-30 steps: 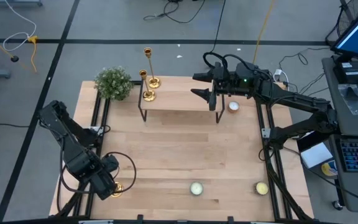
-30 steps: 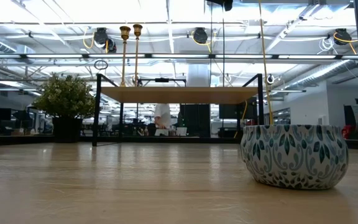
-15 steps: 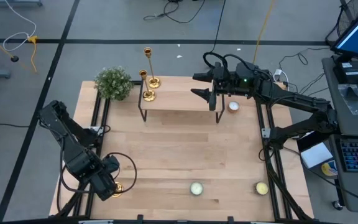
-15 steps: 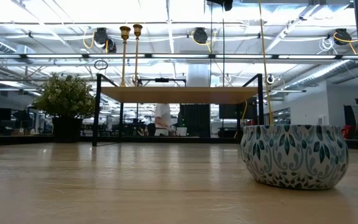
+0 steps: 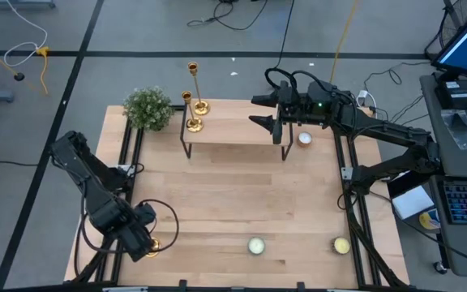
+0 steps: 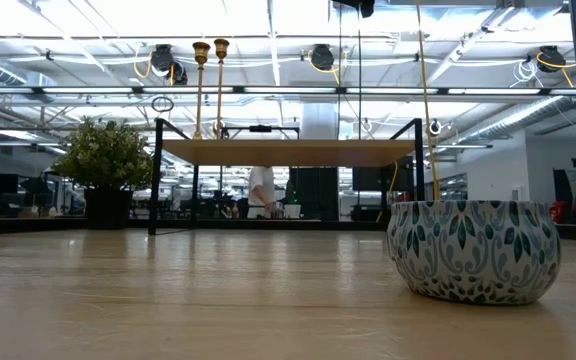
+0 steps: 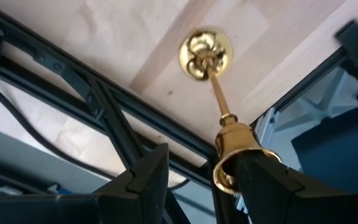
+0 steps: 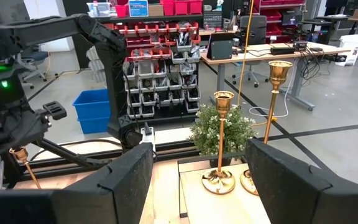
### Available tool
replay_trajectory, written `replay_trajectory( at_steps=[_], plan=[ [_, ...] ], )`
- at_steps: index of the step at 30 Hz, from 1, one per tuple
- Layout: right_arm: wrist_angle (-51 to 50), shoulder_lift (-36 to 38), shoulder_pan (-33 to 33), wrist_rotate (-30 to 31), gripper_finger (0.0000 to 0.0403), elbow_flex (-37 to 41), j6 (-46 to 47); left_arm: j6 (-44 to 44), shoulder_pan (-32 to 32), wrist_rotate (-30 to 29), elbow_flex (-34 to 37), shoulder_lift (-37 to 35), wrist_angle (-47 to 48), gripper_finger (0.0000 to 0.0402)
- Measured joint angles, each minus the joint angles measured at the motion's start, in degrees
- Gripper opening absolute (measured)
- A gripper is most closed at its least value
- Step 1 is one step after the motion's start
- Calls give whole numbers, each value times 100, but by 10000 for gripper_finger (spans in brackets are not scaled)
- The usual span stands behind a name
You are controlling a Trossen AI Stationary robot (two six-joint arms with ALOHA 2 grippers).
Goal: Pick & Place candle stick holders
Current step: Put the gold candle holder on the shelf
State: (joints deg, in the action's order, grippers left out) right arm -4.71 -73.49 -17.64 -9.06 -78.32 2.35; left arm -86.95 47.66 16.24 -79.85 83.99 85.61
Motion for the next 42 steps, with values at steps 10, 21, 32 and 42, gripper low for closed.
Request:
replay_trajectory(
  at_steps=[10,21,32,42],
  plan=[
    [15,-2,2,0,249,0,6,21,0,161,245,-5,-449,178],
    [17,-2,0,0,249,0,22,381,-8,150,240,-11,-646,16],
    [20,-2,2,2,249,0,149,574,-252,138,265,-146,-587,15],
    [19,-1,0,2,249,0,43,550,-925,74,107,-682,-580,14]
  ],
)
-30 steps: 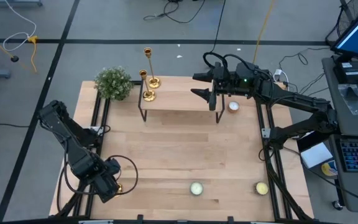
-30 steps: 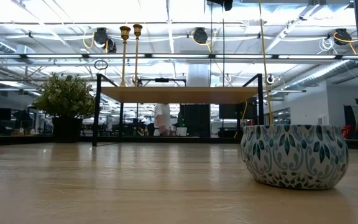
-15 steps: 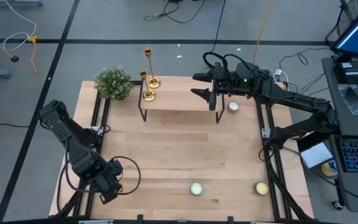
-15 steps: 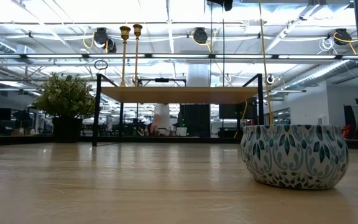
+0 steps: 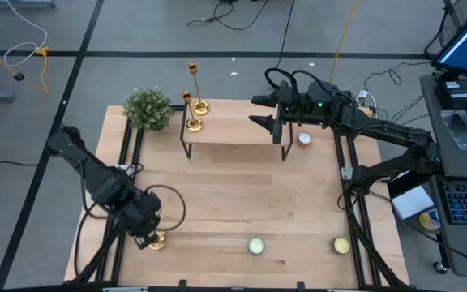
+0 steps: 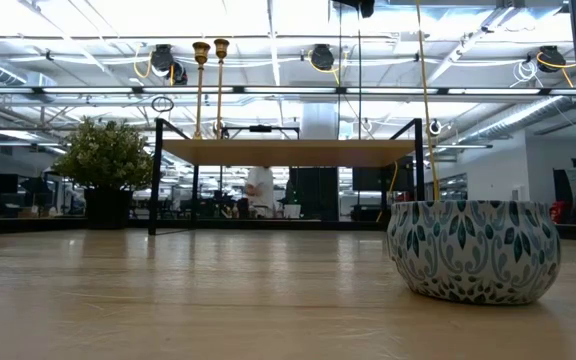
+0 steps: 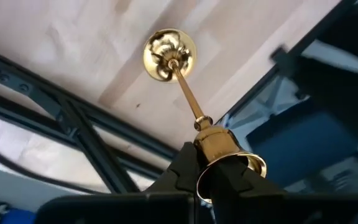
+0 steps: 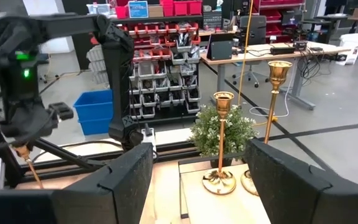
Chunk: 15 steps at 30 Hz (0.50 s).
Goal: Pick & Place candle stick holders
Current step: Put the gold candle holder on the shelf
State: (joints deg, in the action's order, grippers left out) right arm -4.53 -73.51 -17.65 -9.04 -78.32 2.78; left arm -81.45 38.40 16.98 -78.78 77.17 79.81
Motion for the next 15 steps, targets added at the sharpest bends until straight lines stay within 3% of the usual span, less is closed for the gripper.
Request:
replay_trajectory(
  at_steps=[8,15],
  plan=[
    [-112,1,-56,0,249,0,-524,566,-1067,-349,-870,-14,254,14],
    [-475,1,-340,0,249,0,-799,1822,-2292,-555,-1807,383,599,14]
  ],
)
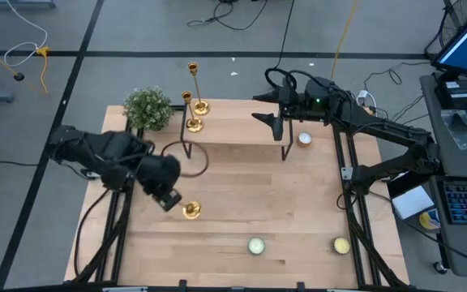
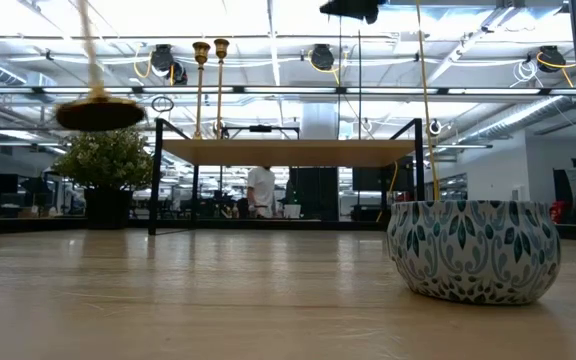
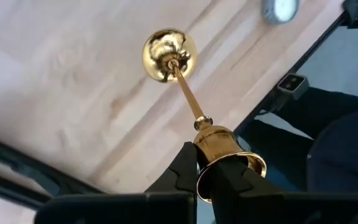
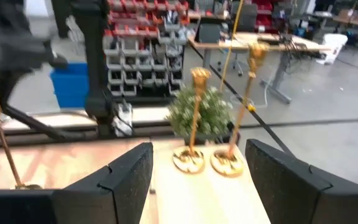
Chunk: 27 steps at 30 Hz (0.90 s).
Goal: Pick & Place candle stick holders
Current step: Put the gold candle holder on the shelf
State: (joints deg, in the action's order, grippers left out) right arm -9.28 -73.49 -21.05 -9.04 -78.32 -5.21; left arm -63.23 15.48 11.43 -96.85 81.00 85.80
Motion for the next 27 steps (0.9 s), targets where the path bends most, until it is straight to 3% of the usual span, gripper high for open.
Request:
replay_trajectory(
  at_steps=[9,16,21,27],
  plan=[
    [-694,0,-345,0,249,0,-229,2008,-1289,223,-1972,1290,394,14],
    [-1102,0,-534,0,249,0,-495,2687,-1969,196,-3293,2028,417,14],
    [-1258,22,-702,0,249,2,-636,2965,-2363,45,-3819,2256,413,14],
    [-1251,145,-901,0,249,2,-772,3185,-2894,-412,-3815,2200,358,14]
  ],
)
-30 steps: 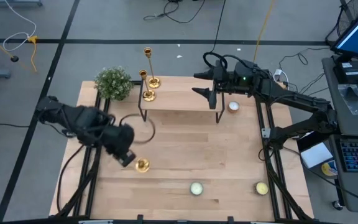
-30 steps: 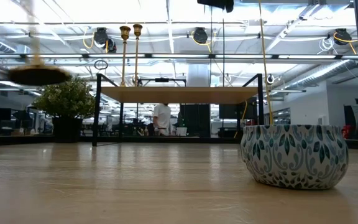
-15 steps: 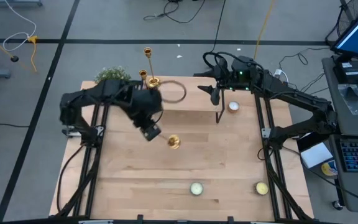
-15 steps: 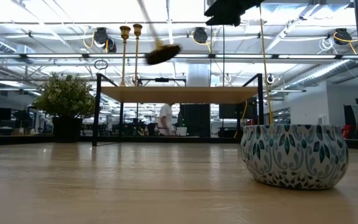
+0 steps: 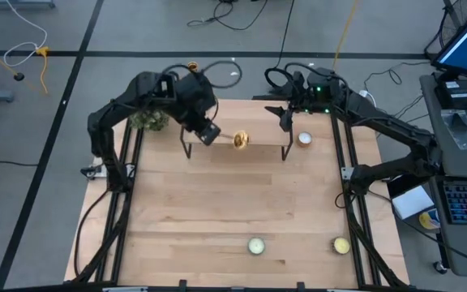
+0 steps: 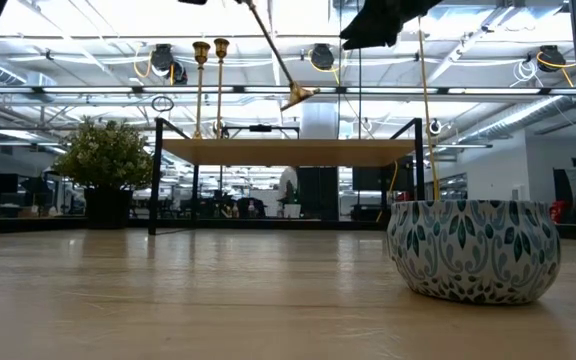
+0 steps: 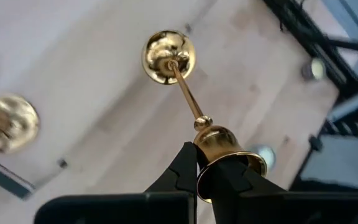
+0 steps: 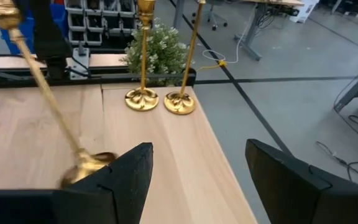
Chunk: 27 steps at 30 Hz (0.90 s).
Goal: Pick & Place candle stick holders
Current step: Put the gold candle holder on the shelf
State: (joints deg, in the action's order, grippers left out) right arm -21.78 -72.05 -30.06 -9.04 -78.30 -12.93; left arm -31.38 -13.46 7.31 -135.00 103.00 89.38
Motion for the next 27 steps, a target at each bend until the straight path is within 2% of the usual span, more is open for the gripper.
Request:
replay_trajectory(
  at_steps=[12,19,24,27],
  plan=[
    [12,74,-110,-36,249,0,-63,370,-652,132,0,0,-212,13],
    [573,72,56,-1069,249,0,-71,639,-750,163,0,0,-783,13],
    [1237,70,381,-1031,249,0,-57,752,-766,105,0,0,-944,13],
    [1480,-24,676,-665,249,-7,-161,764,-739,111,0,0,-995,13]
  ],
)
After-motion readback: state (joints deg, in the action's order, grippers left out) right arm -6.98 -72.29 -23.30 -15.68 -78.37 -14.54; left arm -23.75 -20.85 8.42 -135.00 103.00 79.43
